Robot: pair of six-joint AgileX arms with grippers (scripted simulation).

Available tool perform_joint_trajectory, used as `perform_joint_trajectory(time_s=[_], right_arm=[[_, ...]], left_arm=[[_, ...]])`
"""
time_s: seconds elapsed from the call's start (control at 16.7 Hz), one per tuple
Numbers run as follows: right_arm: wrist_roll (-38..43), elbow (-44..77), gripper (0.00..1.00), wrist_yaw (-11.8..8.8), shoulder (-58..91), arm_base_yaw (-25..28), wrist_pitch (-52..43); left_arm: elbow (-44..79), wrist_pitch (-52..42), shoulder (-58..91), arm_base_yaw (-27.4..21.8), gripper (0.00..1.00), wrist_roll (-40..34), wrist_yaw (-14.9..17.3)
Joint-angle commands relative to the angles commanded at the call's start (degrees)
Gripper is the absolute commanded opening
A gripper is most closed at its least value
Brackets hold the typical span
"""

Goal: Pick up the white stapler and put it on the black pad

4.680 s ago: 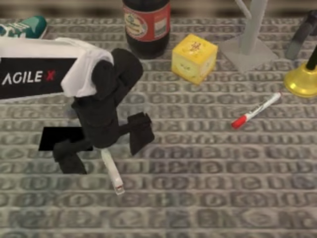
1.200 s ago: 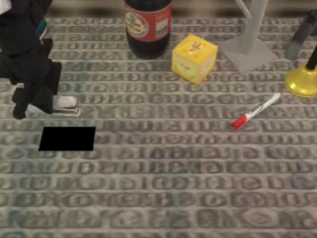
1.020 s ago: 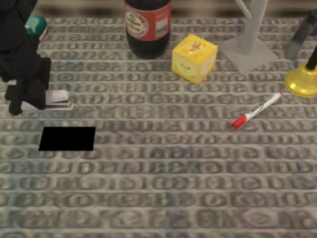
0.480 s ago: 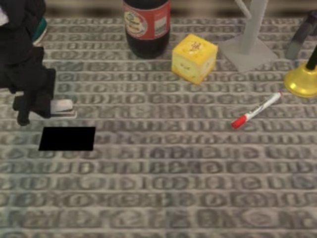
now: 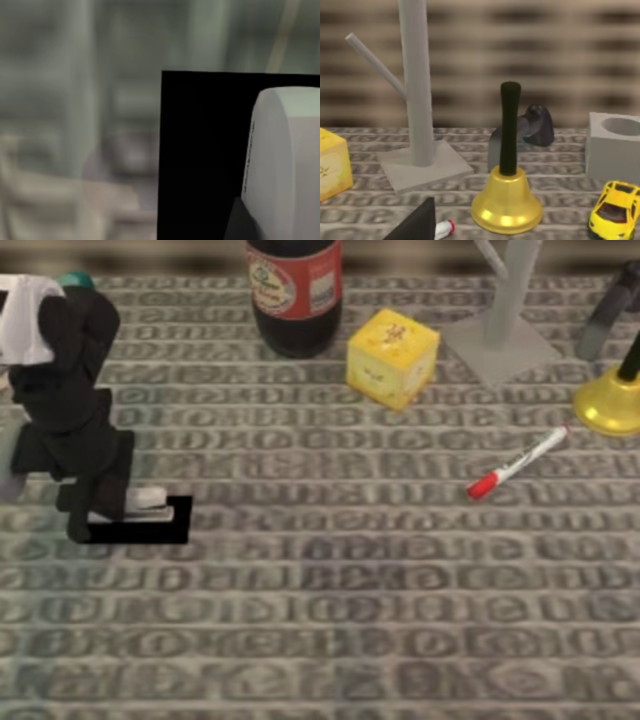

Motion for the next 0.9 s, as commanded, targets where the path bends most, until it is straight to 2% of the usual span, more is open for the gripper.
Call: perform_joint_trajectory(time_s=[0.12,0.9], right_arm=[[0.0,0.0,1.0,0.0,0.0,0.0,0.0],[0.0,0.0,1.0,0.0,0.0,0.0,0.0]], left_arm=[[0.0,0.0,0.0,0.0,0.0,0.0,0.0],[0.0,0.0,0.0,0.0,0.98,0.0,0.0]])
